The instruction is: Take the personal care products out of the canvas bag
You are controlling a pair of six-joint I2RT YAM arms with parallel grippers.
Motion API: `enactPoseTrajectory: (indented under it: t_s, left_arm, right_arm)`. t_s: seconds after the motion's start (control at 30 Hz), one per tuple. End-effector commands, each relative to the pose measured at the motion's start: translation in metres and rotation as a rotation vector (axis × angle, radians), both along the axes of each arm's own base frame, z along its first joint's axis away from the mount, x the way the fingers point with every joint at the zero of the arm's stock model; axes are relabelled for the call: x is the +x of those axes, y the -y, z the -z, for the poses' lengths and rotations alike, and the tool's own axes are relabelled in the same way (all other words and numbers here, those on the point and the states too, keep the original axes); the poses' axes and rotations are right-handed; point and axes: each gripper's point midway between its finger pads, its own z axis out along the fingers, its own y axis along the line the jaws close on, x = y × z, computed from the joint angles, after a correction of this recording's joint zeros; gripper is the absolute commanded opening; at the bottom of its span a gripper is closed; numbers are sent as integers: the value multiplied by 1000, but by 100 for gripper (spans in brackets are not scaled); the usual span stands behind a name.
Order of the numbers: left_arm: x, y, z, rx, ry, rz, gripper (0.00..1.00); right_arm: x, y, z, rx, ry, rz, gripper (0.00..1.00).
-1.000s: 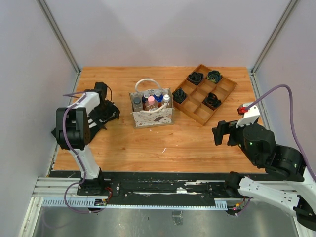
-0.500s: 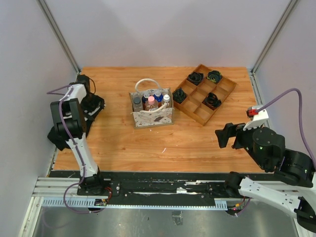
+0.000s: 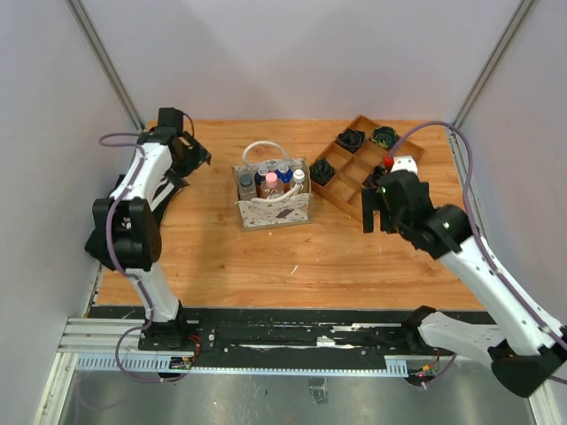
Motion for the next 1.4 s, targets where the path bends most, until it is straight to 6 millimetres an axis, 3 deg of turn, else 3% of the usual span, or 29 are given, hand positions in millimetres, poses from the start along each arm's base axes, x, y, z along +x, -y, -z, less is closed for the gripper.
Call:
enactPoseTrajectory:
  t_s: [0.0, 0.1, 0.3, 0.47, 0.57, 0.7, 0.9, 1.1, 1.27, 1.37]
  left_arm:
    - [-21, 70, -63, -31, 169, 260, 93]
    - [-45, 99, -71, -89, 170, 373, 95]
    - [-80, 113, -93, -140, 283, 438, 99]
    - [-103, 117, -112, -161, 357, 475, 100]
    - [-113, 116, -124, -153, 394, 481, 100]
    - [-122, 110, -125, -126, 402, 479, 100]
    - [-127, 114, -107, -146, 363, 497, 100]
    - [-131, 117, -92, -168, 340, 502, 100]
    - [-131, 119, -94, -178, 344, 511, 100]
    - [-132, 118, -96, -174, 349, 512, 100]
  right_arm:
    - [46, -4, 17, 97, -84, -10, 98]
    - [84, -7, 23, 127, -100, -9, 98]
    - [146, -43, 39, 172, -148, -138, 98]
    - [192, -56, 59, 121, -186, -170, 98]
    - [220, -65, 82, 117, -231, -195, 98]
    - [244, -70, 108, 114, -305, -196, 99]
    - [262, -75, 144, 124, -375, -200, 99]
    - [249, -66, 182, 91, -473, -178, 99]
    - [237, -36, 209, 29, -554, -82, 98]
    - [226, 0, 212, 11, -622, 27, 98]
